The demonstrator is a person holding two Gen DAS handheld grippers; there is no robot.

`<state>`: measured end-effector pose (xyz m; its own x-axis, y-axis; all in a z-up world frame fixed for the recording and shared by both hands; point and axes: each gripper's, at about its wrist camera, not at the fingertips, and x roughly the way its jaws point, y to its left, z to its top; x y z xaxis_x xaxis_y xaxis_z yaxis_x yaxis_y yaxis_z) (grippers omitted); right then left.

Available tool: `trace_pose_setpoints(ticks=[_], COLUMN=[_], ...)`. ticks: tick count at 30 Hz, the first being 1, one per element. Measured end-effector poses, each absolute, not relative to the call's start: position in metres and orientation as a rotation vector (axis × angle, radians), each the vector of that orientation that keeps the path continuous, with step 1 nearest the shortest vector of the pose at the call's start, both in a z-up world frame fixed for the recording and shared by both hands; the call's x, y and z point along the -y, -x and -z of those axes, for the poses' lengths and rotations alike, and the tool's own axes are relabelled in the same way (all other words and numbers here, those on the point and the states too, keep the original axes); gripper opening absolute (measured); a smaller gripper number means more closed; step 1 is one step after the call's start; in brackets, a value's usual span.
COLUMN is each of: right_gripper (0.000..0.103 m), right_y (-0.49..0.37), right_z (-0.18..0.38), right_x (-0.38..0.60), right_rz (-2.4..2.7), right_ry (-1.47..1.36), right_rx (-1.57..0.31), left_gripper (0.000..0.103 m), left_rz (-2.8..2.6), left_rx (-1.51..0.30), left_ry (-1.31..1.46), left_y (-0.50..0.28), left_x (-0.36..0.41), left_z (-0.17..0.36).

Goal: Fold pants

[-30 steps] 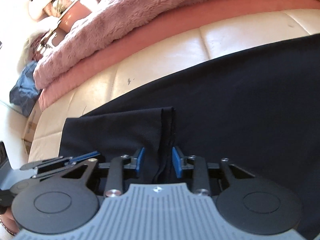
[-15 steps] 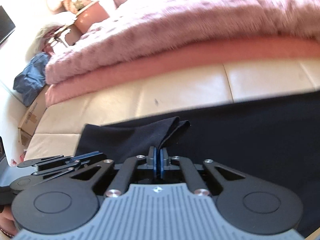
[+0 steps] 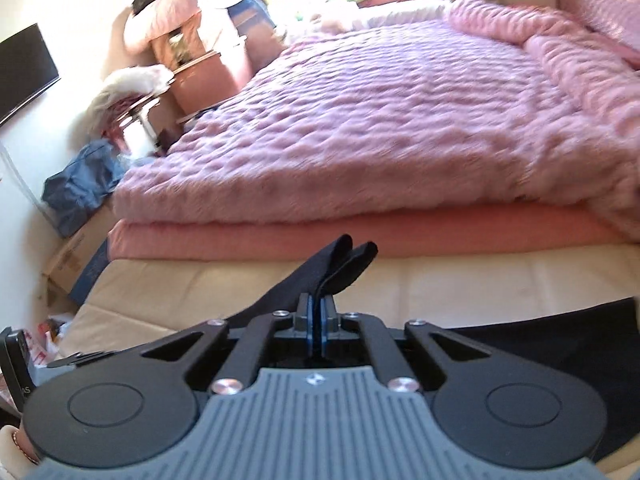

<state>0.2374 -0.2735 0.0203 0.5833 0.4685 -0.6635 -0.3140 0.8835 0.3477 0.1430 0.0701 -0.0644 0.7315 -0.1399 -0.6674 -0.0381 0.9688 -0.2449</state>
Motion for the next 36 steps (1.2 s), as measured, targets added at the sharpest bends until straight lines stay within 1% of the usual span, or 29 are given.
trace_pose_setpoints(ticks=[5,10,14,18,21,26,29,31,34,36], right_gripper=[0.0,0.0,0.0,0.0,0.0,0.0,0.0,0.0,0.0,0.0], right_y=[-0.237,-0.244,-0.257,-0.274,-0.28,-0.283,-0.293,-0.29,-0.283,-0.279], right_z=[-0.037,-0.022,0.015,0.071,0.108,0.139,0.138,0.126,0.087,0.055], right_x=[0.347,0.429,0.486,0.525,0.531,0.536,0.532,0.525,0.51,0.501], right_rz=[-0.339,-0.195,-0.051,0.043,0.064,0.067,0.049,0.028,-0.039,-0.097], right_ry=[-0.188,-0.206,-0.193,-0.208,-0.169,-0.158,-0.169,-0.158,-0.143,-0.128], right_rx=[-0.823,-0.849,-0.908,-1.007,-1.069,-1.119,-1.111,-1.08,-0.982,-0.878], left_gripper=[0.009,0.009,0.009,0.009,0.009,0.009,0.009,0.009,0.009,0.009], left_rz=[0.075,0.1,0.121,0.148,0.159,0.162,0.153,0.154,0.158,0.16], left_rx=[-0.772,-0.809,-0.849,-0.899,-0.936,-0.978,-0.994,-0.997,-0.993,-0.988], left_ry=[0.228,0.196,0.166,0.143,0.123,0.089,0.093,0.095,0.088,0.086], left_y=[-0.147,-0.159,-0.167,-0.179,-0.185,-0.195,-0.202,-0.205,-0.209,-0.211], left_x=[-0.054,-0.033,-0.012,0.008,0.02,0.029,0.031,0.033,0.036,0.038], left_z=[0.066,0.072,0.08,0.093,0.104,0.117,0.124,0.125,0.125,0.124])
